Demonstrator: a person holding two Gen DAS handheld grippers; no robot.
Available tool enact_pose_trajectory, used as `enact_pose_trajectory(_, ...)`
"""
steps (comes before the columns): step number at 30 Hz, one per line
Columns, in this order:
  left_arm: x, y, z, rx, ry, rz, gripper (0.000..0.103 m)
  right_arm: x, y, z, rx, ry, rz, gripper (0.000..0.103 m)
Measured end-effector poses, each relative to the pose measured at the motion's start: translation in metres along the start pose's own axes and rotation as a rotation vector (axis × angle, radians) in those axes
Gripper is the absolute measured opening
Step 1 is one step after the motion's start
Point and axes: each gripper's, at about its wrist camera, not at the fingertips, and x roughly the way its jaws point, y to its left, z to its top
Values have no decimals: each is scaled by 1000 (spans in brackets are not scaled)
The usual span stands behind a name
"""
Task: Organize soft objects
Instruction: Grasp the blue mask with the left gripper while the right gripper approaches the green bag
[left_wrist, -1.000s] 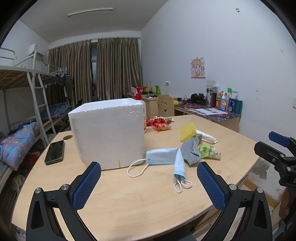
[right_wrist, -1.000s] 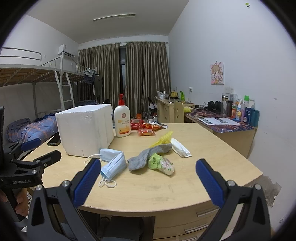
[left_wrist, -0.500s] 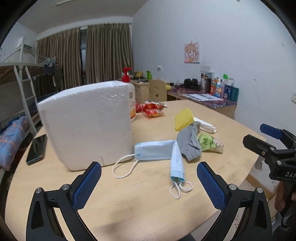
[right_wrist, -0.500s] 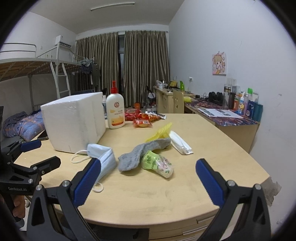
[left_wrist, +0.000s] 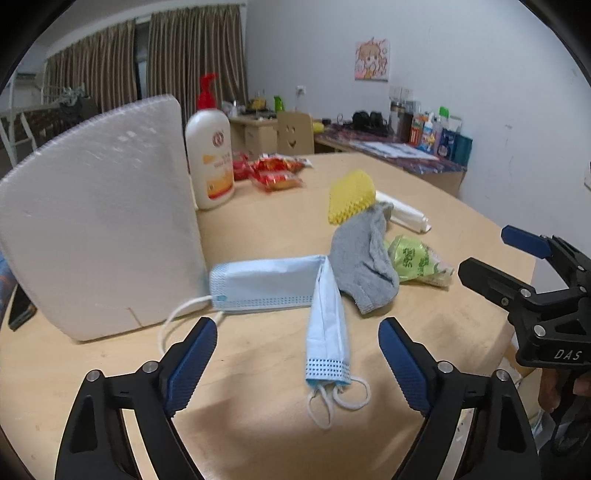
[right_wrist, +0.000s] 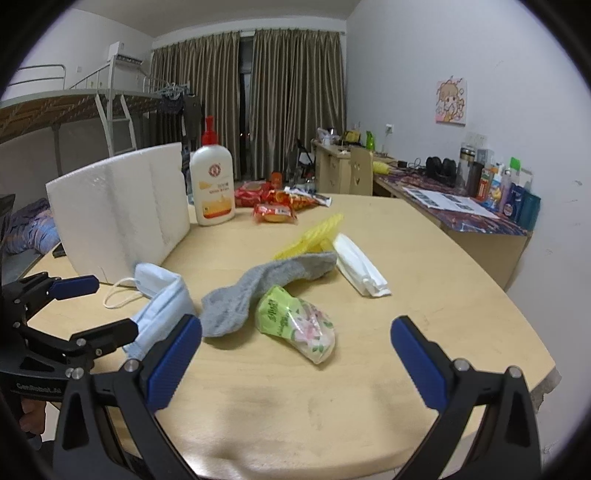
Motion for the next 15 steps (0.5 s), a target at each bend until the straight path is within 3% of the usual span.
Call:
enact_pose_trajectory(11,40,-1,2,-15,109,32,63,31,-14,1,-39,69,26,103)
enact_pose_trajectory(15,45,-1,2,-10,133,40,47,38,-18,2,-52,91,51,103)
